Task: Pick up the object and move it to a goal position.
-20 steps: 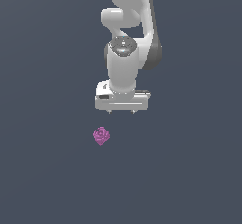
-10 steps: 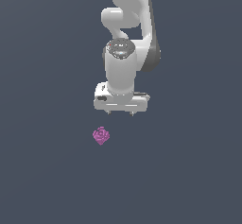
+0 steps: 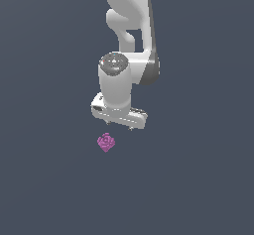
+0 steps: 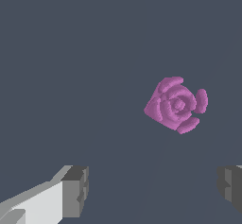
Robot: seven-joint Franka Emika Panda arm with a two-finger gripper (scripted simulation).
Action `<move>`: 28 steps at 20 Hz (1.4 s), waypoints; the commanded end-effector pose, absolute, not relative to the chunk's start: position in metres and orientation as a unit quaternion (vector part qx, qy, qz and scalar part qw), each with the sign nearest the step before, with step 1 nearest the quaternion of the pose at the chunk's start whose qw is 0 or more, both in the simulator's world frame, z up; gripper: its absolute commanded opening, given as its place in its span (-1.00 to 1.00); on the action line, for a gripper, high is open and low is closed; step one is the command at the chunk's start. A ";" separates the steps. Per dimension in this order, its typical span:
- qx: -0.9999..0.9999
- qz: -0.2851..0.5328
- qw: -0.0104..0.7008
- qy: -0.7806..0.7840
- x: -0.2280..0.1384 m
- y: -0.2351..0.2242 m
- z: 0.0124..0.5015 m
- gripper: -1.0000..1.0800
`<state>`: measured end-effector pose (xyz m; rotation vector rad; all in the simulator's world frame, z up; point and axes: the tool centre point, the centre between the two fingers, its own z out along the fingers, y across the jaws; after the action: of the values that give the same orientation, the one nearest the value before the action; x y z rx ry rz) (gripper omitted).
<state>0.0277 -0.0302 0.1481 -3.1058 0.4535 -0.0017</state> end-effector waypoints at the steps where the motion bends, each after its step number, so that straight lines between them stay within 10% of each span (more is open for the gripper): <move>1: -0.982 0.000 0.002 0.187 0.033 -0.041 0.139 0.92; 28: -0.922 0.000 0.000 0.386 0.052 -0.097 0.082 0.92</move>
<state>0.0526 -0.0969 0.0865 -2.8975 1.2134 -0.0010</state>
